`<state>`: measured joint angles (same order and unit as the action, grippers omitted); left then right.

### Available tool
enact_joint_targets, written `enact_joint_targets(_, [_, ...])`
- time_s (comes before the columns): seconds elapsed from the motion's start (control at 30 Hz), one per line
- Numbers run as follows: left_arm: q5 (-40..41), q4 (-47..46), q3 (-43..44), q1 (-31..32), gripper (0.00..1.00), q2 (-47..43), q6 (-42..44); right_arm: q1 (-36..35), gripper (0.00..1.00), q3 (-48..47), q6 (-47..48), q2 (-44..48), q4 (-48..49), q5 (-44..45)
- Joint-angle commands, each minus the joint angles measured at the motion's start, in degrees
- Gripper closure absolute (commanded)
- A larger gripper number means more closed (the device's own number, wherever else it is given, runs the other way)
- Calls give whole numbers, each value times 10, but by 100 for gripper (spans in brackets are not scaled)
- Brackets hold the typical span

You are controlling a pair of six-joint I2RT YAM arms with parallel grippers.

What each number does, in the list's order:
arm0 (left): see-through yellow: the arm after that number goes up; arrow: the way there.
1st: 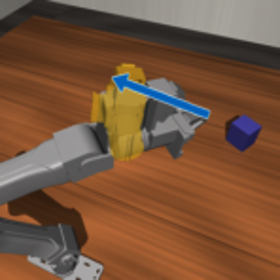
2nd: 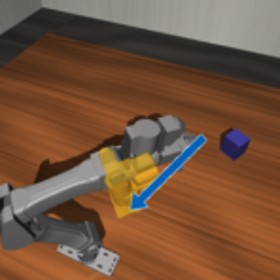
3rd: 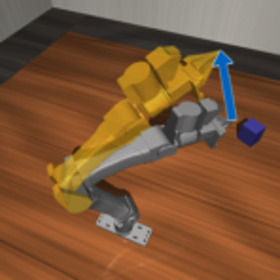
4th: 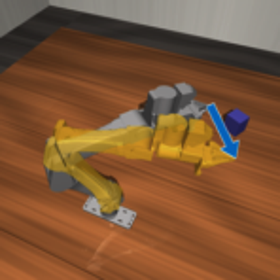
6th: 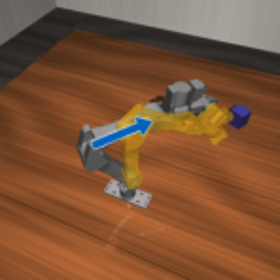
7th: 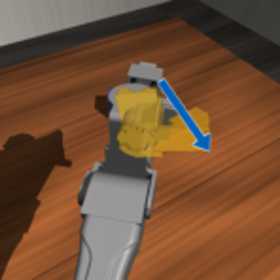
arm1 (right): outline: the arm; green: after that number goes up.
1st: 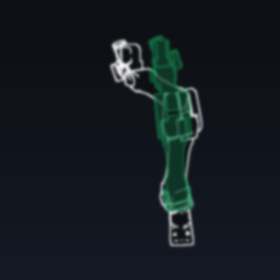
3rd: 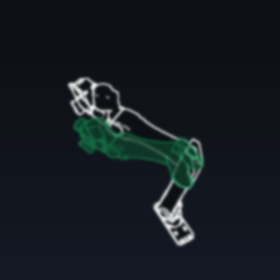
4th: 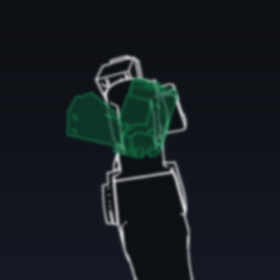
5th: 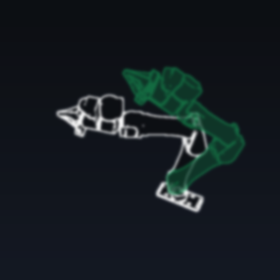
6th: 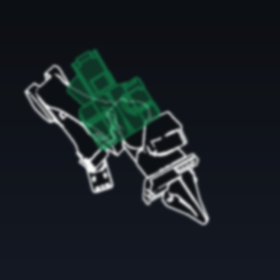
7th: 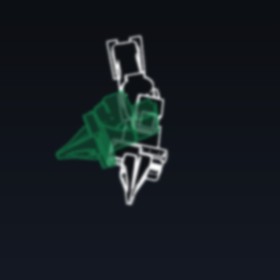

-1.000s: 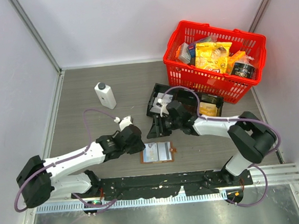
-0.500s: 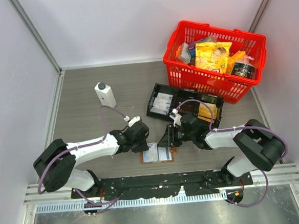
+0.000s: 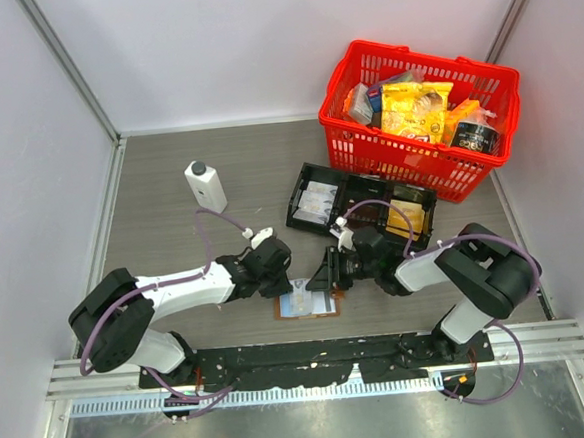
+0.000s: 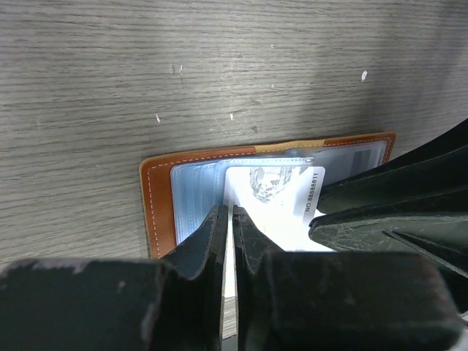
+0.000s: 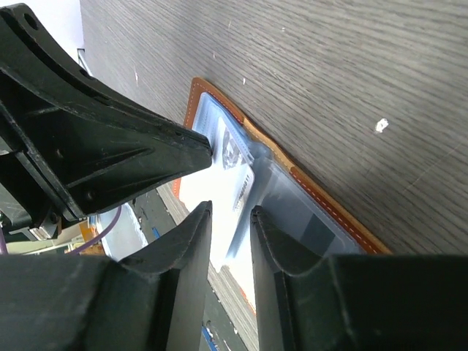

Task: Take the credit cards out of the card holder
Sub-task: Remove the credit card from the card holder.

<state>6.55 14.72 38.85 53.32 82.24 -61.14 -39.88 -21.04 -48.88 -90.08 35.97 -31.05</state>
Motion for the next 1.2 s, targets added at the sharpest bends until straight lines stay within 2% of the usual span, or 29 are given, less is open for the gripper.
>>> enact_joint_targets(0.0, [1,18,-22,-1,89,6,-5,2,70,5,-7,-13,58,-16])
enact_joint_targets(0.17, [2,21,-20,-1,90,8,-6,2,78,14,-20,-26,98,-25])
enact_joint_targets(0.4, [1,27,-17,-1,96,15,-5,21,94,36,-29,-36,137,-40])
enact_joint_targets(0.43, [1,27,-17,-1,96,14,-6,30,99,39,-33,-38,142,-46])
enact_joint_targets(0.73, [1,31,-20,-2,100,15,-6,60,99,57,-32,-25,147,-63])
enact_joint_targets(0.77, [1,31,-19,-1,100,14,-7,60,99,56,-28,-25,138,-63])
enact_joint_targets(0.93, [0,32,-18,-3,100,11,-6,59,71,45,-31,-26,131,-64])
enact_joint_targets(1.03, [0,32,-16,-1,100,11,-6,57,66,40,-33,-36,139,-67])
enact_joint_targets(1.17, [-2,33,-16,-3,100,10,-6,50,64,37,-49,-62,170,-73])
